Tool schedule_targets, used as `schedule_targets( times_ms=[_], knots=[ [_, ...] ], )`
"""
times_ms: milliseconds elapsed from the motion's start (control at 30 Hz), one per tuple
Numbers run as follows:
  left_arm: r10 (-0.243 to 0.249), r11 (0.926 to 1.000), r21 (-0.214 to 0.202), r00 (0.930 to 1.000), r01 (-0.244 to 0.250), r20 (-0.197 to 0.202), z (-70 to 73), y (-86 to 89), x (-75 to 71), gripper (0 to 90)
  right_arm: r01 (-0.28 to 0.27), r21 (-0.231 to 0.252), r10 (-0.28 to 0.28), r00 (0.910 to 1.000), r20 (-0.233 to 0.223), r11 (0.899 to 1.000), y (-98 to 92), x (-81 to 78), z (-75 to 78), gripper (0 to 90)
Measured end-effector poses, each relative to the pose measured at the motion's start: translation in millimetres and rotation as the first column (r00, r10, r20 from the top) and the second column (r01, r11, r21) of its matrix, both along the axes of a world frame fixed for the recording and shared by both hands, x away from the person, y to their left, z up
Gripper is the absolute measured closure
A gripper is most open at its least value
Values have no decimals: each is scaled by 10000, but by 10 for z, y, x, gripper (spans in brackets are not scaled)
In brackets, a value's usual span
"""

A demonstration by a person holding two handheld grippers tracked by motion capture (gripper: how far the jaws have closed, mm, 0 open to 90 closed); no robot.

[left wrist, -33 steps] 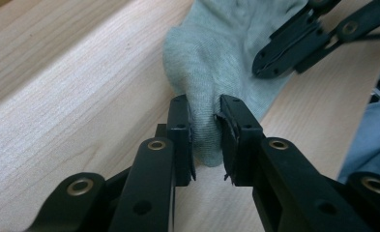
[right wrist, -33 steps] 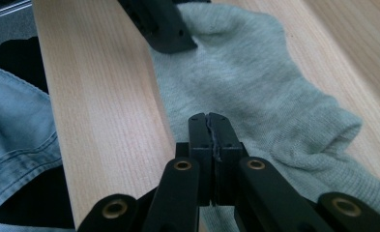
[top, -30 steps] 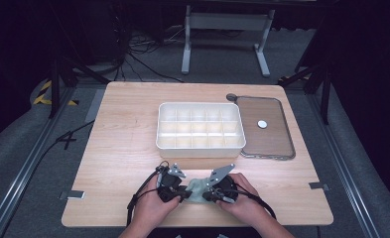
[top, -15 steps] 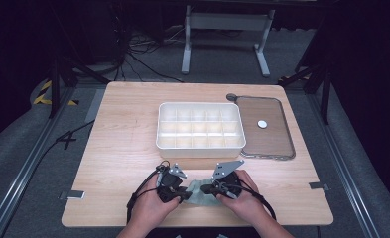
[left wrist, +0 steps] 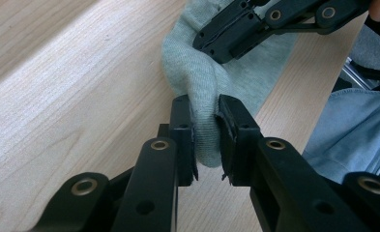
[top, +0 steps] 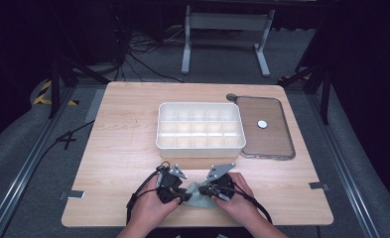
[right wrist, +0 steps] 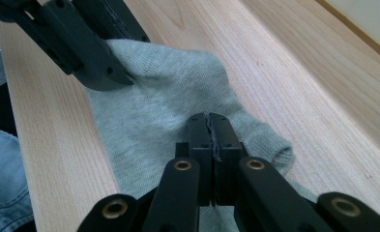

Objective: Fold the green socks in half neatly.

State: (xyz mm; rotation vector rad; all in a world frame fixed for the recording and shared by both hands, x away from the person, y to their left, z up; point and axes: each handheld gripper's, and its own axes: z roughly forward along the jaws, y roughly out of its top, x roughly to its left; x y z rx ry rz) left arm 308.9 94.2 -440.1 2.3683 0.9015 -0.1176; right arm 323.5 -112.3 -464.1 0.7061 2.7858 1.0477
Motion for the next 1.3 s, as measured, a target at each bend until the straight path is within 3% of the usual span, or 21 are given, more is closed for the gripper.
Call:
schedule_targets(
  times_ms=[133,233,367,567,667,767,900,1000,1067,1200,1300],
  knots=[
    [48,10000,14,10000,-48,-82,14,1,4,775,-39,212,38,10000,30,9998,-47,-41,77,898],
    [35,9999,102,9998,-33,-208,31,-7,3,775,-126,-64,124,9996,-240,9999,-48,-59,48,898],
    [-124,9999,31,9999,124,-13,61,-19,0,773,-116,-18,116,9996,-262,9999,-37,-61,-4,898],
    [-408,9986,-297,9965,431,735,149,-117,-36,775,-71,160,74,9998,-166,9998,-1,-113,-20,897],
    [-580,9974,-370,9952,611,790,153,-162,-49,776,-59,350,67,9997,-237,9994,21,-135,-33,897],
    [-800,9966,-125,9937,812,780,166,-190,-50,780,-147,418,149,9999,-57,9990,37,-157,-41,894],
    [-540,9985,14,9967,540,614,192,-151,-36,789,-84,721,101,9997,-237,9974,-104,-137,56,891],
    [-393,9992,19,9979,392,516,206,-126,-17,790,188,629,-168,9993,-320,9978,-281,-113,175,891],
    [-384,9992,108,9985,380,401,217,-116,1,789,401,300,-385,9979,-528,9987,-397,-106,210,891],
    [-441,9988,226,9984,434,350,234,-138,22,789,463,-513,-511,9941,-957,9976,-462,-111,106,893],
    [-523,9985,177,9980,517,365,248,-214,19,788,523,-313,-552,9933,-1014,9981,-435,-109,36,897]
  ],
)
